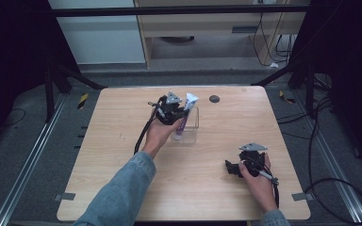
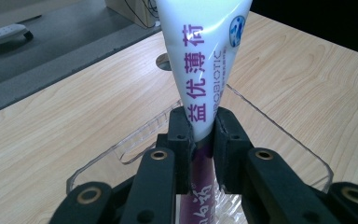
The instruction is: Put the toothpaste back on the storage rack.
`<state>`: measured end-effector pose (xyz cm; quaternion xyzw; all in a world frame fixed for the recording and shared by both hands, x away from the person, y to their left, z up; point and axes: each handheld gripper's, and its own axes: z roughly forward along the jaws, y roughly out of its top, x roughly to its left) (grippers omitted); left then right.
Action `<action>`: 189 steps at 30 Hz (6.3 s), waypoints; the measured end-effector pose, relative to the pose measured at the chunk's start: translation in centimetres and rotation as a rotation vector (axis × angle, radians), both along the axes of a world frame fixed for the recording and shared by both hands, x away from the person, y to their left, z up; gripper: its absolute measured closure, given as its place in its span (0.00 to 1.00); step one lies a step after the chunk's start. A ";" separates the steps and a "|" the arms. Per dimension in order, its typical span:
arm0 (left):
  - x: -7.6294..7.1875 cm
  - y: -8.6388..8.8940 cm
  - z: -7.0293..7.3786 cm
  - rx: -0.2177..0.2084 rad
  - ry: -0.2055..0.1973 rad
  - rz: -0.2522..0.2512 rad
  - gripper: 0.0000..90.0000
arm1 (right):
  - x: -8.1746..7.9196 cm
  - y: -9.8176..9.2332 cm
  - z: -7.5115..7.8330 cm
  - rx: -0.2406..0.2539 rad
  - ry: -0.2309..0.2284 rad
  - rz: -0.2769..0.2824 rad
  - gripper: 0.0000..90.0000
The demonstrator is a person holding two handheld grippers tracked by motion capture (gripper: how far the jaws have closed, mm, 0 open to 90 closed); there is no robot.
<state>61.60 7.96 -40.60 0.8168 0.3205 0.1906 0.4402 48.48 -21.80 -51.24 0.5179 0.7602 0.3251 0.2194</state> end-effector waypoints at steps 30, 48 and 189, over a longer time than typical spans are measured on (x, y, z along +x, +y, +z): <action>1.1 -1.9 0.3 0.063 0.058 -0.010 0.86 | 0.0 0.0 0.0 -0.001 -0.001 0.001 0.00; 1.2 -2.1 0.0 0.065 0.079 -0.011 0.85 | 0.0 0.0 0.0 0.003 0.001 -0.002 0.00; -8.8 11.5 -4.3 0.168 0.127 -0.008 0.06 | -0.1 0.0 0.0 -0.006 -0.004 0.001 0.00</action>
